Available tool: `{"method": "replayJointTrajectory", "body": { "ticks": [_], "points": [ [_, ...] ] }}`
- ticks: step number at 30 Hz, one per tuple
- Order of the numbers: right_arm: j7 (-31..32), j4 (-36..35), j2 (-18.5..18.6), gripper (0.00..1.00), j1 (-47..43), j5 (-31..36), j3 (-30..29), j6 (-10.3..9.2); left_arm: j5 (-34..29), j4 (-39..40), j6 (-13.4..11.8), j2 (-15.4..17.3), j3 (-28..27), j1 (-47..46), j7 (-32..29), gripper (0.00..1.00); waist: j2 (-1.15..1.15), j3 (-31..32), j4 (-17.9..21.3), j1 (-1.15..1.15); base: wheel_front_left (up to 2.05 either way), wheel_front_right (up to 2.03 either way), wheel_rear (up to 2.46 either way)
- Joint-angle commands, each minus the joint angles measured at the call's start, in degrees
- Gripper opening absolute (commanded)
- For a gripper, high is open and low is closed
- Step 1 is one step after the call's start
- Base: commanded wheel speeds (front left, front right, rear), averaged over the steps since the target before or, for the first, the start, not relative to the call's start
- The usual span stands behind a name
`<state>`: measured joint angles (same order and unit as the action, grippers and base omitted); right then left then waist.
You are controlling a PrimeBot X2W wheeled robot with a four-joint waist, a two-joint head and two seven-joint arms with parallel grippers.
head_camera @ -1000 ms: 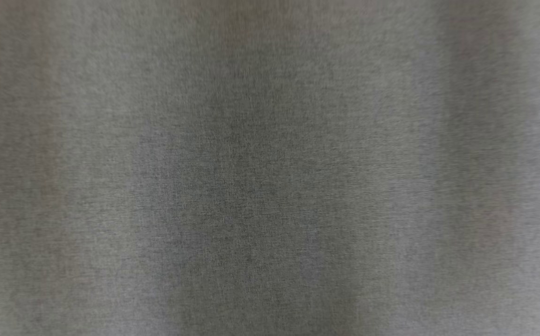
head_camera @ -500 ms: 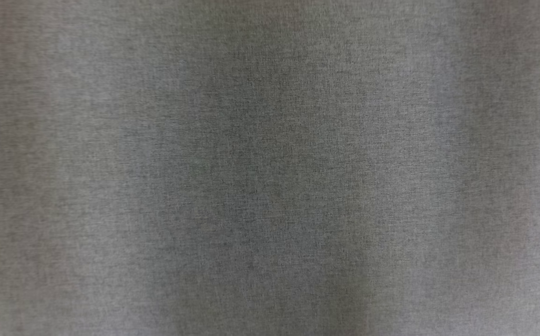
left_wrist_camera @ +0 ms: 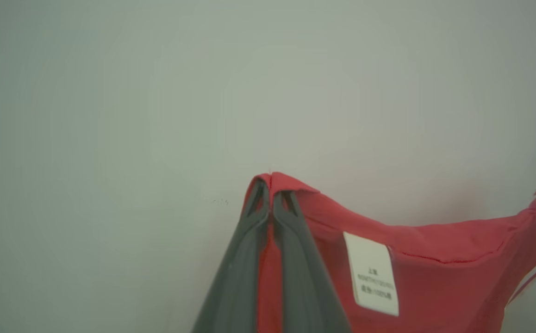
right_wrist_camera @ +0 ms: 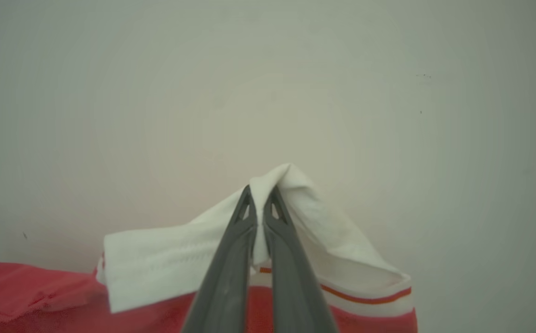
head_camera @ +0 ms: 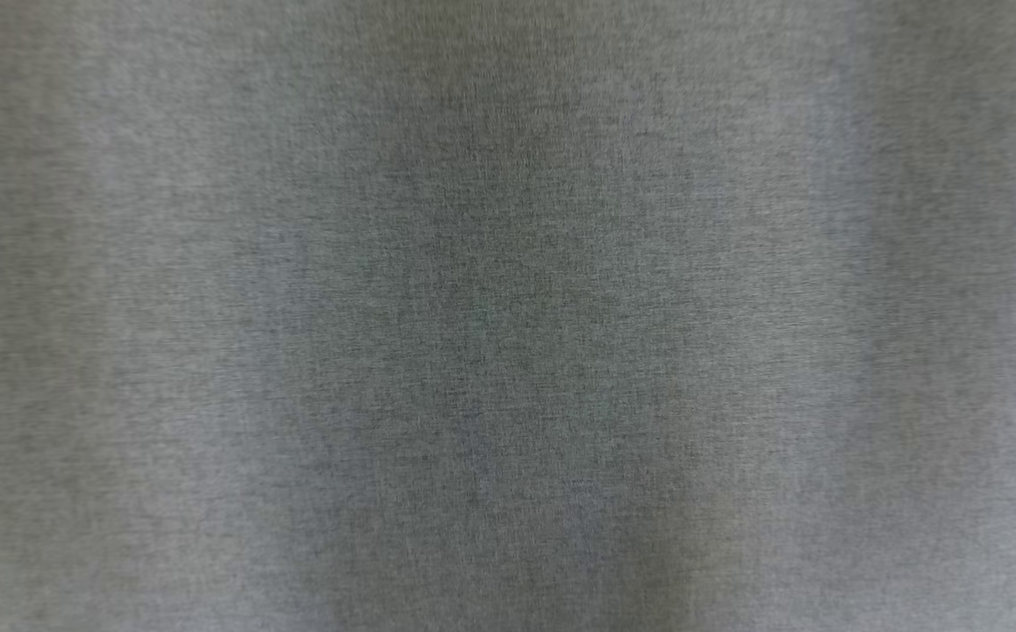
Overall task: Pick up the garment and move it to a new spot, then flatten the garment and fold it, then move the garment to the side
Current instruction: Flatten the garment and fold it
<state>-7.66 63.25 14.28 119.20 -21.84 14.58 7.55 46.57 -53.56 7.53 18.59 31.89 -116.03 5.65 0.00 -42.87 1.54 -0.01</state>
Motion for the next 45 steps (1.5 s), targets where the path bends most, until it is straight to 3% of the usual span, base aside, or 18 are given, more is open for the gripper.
{"method": "replayJointTrajectory", "body": {
  "ticks": [1, 14, 26, 36, 45],
  "points": [
    [-1.3, -0.8, -0.4, 0.0, -3.9, -2.0, 1.1, -0.14, 1.2, 1.0, -0.1, 0.9, 1.1, 3.8, 0.8, 0.0, 0.0, 3.0, 0.2, 0.01, 0.0, 0.0, 0.0],
    [-3.7, -20.2, 4.7, 0.0, -40.0, -17.3, 9.9, -0.14, 9.0, 15.7, -0.7, 6.7, 2.1, 36.3, 8.5, 0.0, 0.0, 17.6, 1.6, 0.01, 0.0, 0.0, 0.0],
    [-1.5, -40.0, 7.3, 0.0, -73.7, -20.6, 4.5, -0.14, 11.2, 39.5, -10.8, 9.2, -0.8, 69.5, 9.6, 0.0, 0.0, 24.3, 2.1, 0.01, 0.0, 0.0, 0.0],
    [3.2, -52.0, 4.0, 0.0, -96.4, -17.9, -5.5, -0.14, 8.2, 49.7, -14.5, 6.3, -4.9, 89.7, 9.6, 0.0, 0.0, 27.8, 1.9, 0.01, 0.0, 0.0, 0.0],
    [7.8, -58.3, -1.8, 0.0, -113.5, -13.6, -10.7, -0.14, 5.7, 50.6, -13.8, 2.8, -6.9, 105.1, 9.6, 0.0, 0.0, 32.4, 1.5, 0.01, 0.0, 0.0, 0.0]
  ]
}}
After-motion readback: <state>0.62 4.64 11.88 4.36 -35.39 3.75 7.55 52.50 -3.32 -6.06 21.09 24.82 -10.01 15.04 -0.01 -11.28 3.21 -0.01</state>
